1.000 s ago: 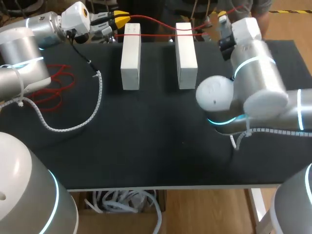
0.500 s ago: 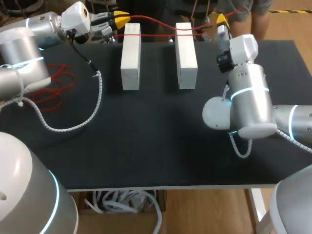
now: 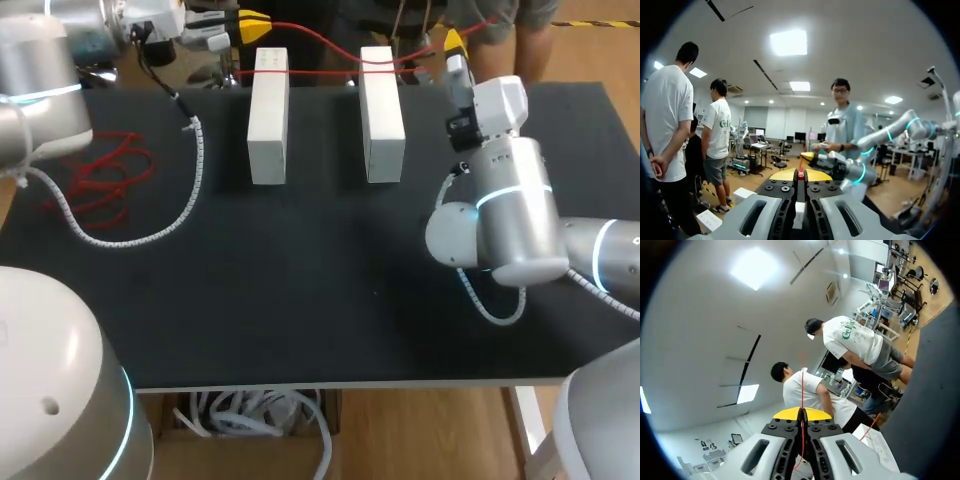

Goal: Grab the tape and strap the tape.

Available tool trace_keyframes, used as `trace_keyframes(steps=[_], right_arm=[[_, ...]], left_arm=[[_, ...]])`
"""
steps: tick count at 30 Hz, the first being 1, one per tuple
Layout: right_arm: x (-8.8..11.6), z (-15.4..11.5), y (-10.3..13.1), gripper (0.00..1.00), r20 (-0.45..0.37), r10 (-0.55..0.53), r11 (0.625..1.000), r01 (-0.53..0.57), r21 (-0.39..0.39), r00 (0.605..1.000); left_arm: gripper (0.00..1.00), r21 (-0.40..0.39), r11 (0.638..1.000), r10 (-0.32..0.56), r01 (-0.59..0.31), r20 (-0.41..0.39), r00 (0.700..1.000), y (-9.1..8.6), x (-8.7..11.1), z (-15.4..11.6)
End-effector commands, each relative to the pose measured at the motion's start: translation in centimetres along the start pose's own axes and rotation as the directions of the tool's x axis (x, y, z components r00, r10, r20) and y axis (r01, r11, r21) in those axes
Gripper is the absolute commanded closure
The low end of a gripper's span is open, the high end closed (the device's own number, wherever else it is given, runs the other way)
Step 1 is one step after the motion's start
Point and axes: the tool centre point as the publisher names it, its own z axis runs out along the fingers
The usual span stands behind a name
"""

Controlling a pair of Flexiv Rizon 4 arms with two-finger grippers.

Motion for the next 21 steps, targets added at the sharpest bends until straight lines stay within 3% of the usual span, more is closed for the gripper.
trace_keyframes(steps=[1,4,8,16,18,21], right_arm=[[1.9,-0.4,0.0,1.0,0.186,-0.026,1.0,0.023,0.02,0.982],[1.9,-0.3,0.0,1.0,0.217,-0.036,0.999,0.03,0.033,0.975],[2.0,-0.4,0.0,1.0,0.26,-0.054,0.998,0.042,0.053,0.964],[1.8,-0.2,-0.4,1.0,0.274,-0.121,0.992,0.106,0.071,0.954],[1.8,-0.2,-0.4,1.0,0.263,-0.113,0.993,0.1,0.064,0.958],[1.8,-0.2,-0.4,1.0,0.263,-0.113,0.993,0.1,0.064,0.958]], left_arm=[[1.0,-0.041,0.999,-0.019,0.02,0.012,1.0,-0.7,0.2,0.1],[1.0,-0.085,0.996,-0.027,0.027,0.001,1.0,-0.9,-0.1,0.4],[1.0,-0.199,0.98,-0.007,0.007,0.001,1.0,-1.4,-0.5,1.2],[1.0,-0.454,0.891,-0.003,0.019,0.035,0.999,-2.0,-1.0,2.4],[1.0,-0.496,0.868,-0.011,0.033,0.046,0.999,-2.1,-1.1,2.7],[1.0,-0.496,0.868,-0.011,0.033,0.046,0.999,-2.1,-1.1,2.7]])
